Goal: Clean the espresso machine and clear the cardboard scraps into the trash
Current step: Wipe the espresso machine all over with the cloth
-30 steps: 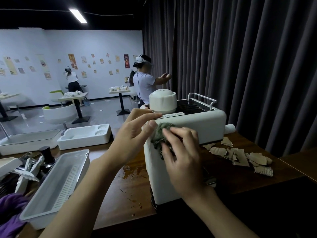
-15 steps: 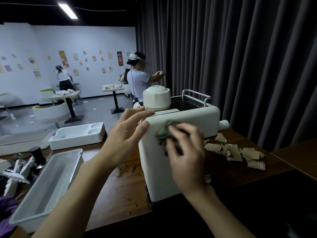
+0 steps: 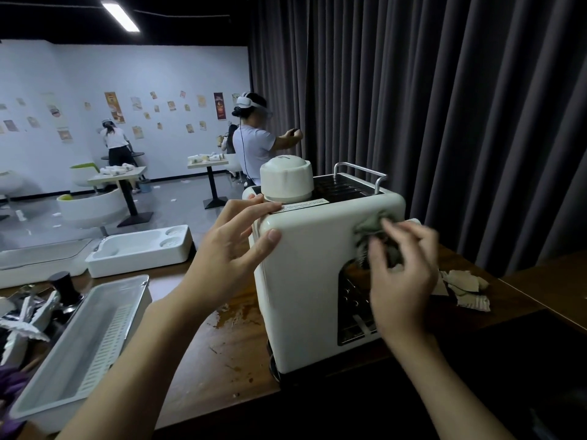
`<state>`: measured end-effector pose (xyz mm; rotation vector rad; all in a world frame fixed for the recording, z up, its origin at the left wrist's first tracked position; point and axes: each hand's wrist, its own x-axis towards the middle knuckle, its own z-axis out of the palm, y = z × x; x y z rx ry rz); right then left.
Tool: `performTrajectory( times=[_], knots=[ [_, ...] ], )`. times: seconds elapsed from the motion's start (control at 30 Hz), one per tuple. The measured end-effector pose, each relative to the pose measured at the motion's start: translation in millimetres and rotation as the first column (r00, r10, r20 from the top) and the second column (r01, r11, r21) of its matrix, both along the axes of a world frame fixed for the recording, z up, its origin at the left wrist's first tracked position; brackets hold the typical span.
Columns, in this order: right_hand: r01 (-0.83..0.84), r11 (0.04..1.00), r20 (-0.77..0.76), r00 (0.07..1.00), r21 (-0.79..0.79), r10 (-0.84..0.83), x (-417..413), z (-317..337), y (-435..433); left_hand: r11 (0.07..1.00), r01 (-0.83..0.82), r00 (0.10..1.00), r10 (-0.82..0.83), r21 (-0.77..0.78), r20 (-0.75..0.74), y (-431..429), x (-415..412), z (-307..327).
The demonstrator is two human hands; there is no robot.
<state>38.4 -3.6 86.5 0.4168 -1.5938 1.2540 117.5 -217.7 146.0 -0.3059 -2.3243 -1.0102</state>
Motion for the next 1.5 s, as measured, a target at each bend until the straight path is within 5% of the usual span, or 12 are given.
performTrajectory(
  times=[0.13, 0.3, 0.5, 0.7, 0.87, 0.93, 1.1, 1.3, 1.43, 1.5],
  knots=[
    [0.033, 0.989, 0.038, 0.999, -0.145, -0.027, -1.0, 3.1, -6.6, 1.0, -0.005, 1.0, 0.005, -0.003, 0.0, 1.3, 0.0, 0.4],
    [-0.05, 0.993, -0.03, 0.998, 0.108, 0.053, 4.4, -9.8, -6.3, 1.0, -0.013, 1.0, 0.013, 0.01, 0.003, 2.8, 1.1, 2.0],
    [0.07, 0.977, 0.139, 0.989, -0.2, -0.043, -6.3, 13.7, 2.9, 1.0, -0.002, 1.0, 0.002, 0.007, -0.015, 2.7, -0.6, 0.0],
    [-0.104, 0.976, -0.051, 0.992, 0.189, 0.116, 9.7, -1.0, -16.7, 0.999, 0.007, 1.0, -0.006, 0.053, -0.01, 0.7, -3.6, 6.9],
    [-0.016, 0.987, 0.076, 0.997, -0.159, 0.028, 5.3, 11.8, -25.7, 1.0, -0.018, 0.999, 0.018, -0.011, 0.03, 3.8, -4.3, 5.1],
    [-0.041, 0.995, 0.024, 0.999, -0.095, 0.043, 20.7, 5.4, -42.0, 1.0, -0.014, 1.0, 0.014, 0.006, 0.018, 4.3, -2.3, 4.6],
    [-0.158, 0.925, -0.106, 0.973, 0.345, 0.206, 40.6, -16.3, -51.2, 1.0, 0.015, 1.0, -0.015, 0.027, -0.009, 2.9, -1.6, -1.0],
    [-0.084, 0.996, 0.044, 0.995, -0.019, 0.085, 43.3, -17.4, -51.2, 0.999, 0.004, 1.0, -0.003, 0.039, -0.022, 3.6, -5.3, -4.5],
    [-0.177, 0.913, -0.064, 0.975, 0.368, 0.214, 59.6, -43.8, -70.4, 0.999, 0.014, 0.999, -0.012, 0.047, -0.047, 4.7, -6.0, -7.2],
    [-0.174, 0.906, -0.075, 0.973, 0.386, 0.219, 52.6, -45.0, -61.8, 0.999, 0.015, 0.999, -0.014, 0.046, -0.039, 3.7, -6.2, -6.4]
  ],
)
